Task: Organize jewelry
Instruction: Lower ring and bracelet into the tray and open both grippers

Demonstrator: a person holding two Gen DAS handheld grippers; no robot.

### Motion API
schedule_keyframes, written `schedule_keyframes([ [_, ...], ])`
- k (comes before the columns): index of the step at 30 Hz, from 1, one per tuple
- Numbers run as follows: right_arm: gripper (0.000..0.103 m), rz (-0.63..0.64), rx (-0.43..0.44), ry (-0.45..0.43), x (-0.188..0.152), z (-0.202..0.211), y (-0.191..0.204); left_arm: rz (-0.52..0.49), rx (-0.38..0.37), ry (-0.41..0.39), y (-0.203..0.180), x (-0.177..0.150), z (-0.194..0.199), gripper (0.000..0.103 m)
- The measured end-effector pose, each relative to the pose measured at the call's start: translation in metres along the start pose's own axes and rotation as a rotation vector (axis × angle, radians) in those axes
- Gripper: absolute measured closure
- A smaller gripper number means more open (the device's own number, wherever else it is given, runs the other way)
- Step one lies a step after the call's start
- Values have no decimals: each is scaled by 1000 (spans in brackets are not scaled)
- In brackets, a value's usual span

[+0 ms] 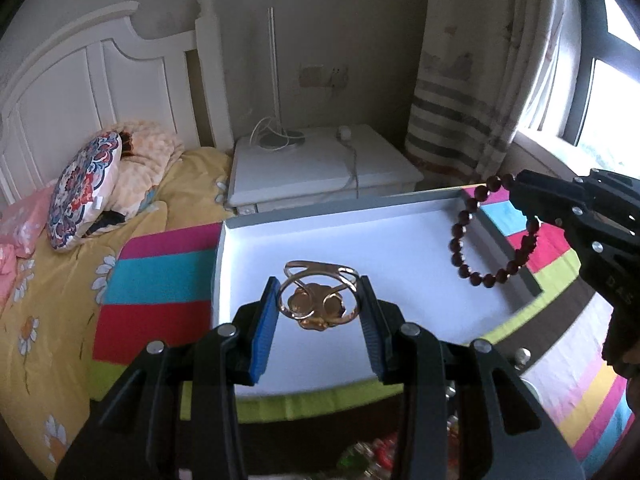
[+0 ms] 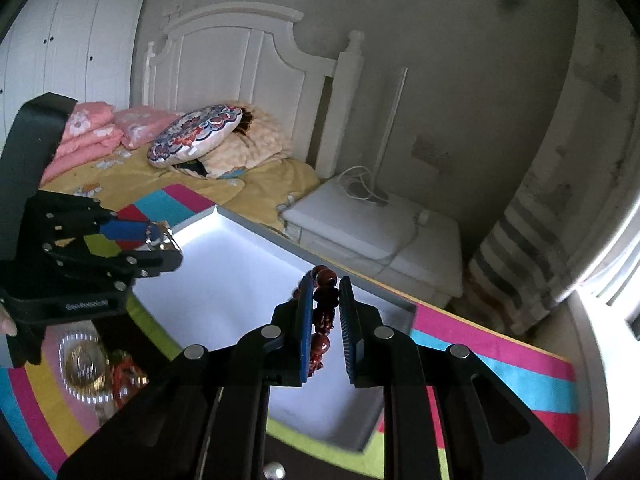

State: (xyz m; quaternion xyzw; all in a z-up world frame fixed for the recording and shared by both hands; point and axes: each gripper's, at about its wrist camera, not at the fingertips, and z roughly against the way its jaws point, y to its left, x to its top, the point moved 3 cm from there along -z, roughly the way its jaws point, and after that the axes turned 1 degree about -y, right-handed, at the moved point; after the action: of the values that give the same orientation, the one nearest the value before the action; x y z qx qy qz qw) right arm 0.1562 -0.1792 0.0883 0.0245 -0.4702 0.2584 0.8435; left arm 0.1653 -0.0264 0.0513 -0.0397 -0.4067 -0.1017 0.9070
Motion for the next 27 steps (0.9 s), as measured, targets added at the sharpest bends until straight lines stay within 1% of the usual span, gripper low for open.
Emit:
schedule_keyframes([
  [3, 86, -69, 38, 11, 4, -18, -7, -33, 25, 18, 6, 7, -15, 65],
  [5, 86, -185, 77, 47, 0, -38, -24, -45, 29, 34, 10, 11, -26, 65],
  [6, 85, -228, 92, 74, -3, -46, -31, -50, 12, 59, 13, 12, -34, 64],
  [7, 83, -300, 110, 133, -10, -59, -41, -54, -5, 78, 15, 12, -40, 59],
  [8, 80, -348, 120, 178, -17, -66, -47, -57, -6, 88, 18, 11, -46, 51],
  [9, 80, -398, 143, 215, -26, -72, -53, -60, 16, 94, 21, 11, -51, 35],
  [10, 80, -406, 147, 221, -31, -72, -53, -64, 28, 93, 24, 9, -53, 32],
  [12, 80, -392, 135, 236, -41, -70, -51, -73, 13, 102, 26, 5, -57, 32],
  [15, 80, -402, 156, 277, -57, -69, -43, -95, 29, 105, 25, -1, -59, 32],
  [17, 80, -402, 157, 304, -64, -70, -40, -104, 29, 125, 24, -6, -63, 32],
  [19, 80, -395, 154, 338, -72, -73, -35, -121, 49, 146, 19, -15, -65, 32],
  [21, 79, -346, 122, 345, -75, -71, -28, -144, 69, 182, 17, -24, -69, 32],
  [22, 79, -335, 115, 348, -77, -67, -23, -170, 87, 174, 15, -29, -67, 34],
  [23, 78, -332, 114, 352, -79, -64, -20, -152, 78, 180, 16, -31, -64, 34],
  [27, 76, -290, 101, 354, -87, -45, -3, -142, 97, 206, 17, -44, -51, 34],
])
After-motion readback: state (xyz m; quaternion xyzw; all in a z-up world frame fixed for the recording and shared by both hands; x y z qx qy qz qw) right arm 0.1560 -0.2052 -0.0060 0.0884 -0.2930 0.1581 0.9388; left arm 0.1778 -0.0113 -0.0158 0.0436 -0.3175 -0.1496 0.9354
